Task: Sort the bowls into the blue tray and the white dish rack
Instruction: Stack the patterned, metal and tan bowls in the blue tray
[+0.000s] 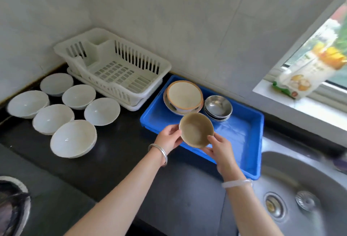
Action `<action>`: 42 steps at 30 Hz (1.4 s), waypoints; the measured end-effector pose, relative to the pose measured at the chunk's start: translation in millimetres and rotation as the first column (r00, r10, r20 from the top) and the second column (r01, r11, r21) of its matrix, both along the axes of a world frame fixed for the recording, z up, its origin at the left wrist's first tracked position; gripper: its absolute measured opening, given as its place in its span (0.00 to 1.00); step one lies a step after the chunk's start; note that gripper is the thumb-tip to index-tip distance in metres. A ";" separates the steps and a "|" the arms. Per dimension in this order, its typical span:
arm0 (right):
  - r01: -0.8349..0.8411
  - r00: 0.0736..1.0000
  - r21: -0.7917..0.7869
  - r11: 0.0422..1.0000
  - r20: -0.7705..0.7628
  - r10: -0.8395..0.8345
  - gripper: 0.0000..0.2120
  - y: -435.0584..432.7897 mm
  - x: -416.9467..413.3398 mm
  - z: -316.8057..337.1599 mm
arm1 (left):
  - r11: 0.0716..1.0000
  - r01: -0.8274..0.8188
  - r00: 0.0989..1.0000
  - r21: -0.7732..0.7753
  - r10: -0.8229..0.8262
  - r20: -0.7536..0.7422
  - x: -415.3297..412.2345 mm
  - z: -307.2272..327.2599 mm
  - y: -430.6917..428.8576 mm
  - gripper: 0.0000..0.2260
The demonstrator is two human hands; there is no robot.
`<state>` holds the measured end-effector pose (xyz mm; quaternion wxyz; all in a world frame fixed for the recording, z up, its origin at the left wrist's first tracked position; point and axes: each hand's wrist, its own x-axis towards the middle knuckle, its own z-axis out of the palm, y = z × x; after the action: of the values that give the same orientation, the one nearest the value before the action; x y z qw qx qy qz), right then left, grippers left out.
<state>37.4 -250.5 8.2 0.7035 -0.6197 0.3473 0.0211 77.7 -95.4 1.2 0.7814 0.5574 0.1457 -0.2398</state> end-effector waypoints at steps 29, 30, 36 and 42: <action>0.531 0.841 0.037 0.847 -0.146 -0.521 0.10 -165.4 52.3 -73.4 | 0.973 0.199 0.968 0.114 -0.178 -0.175 66.6 -76.8 -250.7 0.09; 0.523 0.846 0.032 0.852 -0.145 -0.514 0.10 -166.9 55.7 -75.5 | 0.977 0.186 0.970 0.107 -0.166 -0.179 68.2 -77.8 -253.0 0.09; 0.526 0.845 0.053 0.849 -0.143 -0.515 0.09 -175.0 71.3 -85.1 | 0.987 0.147 0.973 0.059 -0.133 -0.188 73.9 -82.6 -265.2 0.09; 0.523 0.852 0.168 0.836 -0.108 -0.512 0.11 -178.2 73.0 -85.8 | 0.992 0.119 0.974 0.034 -0.110 -0.196 77.2 -85.6 -269.9 0.09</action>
<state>110.4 -428.7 -77.5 0.7285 -0.4315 0.5188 -0.1184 155.0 -365.3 -84.5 0.7355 0.5564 0.1943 -0.3341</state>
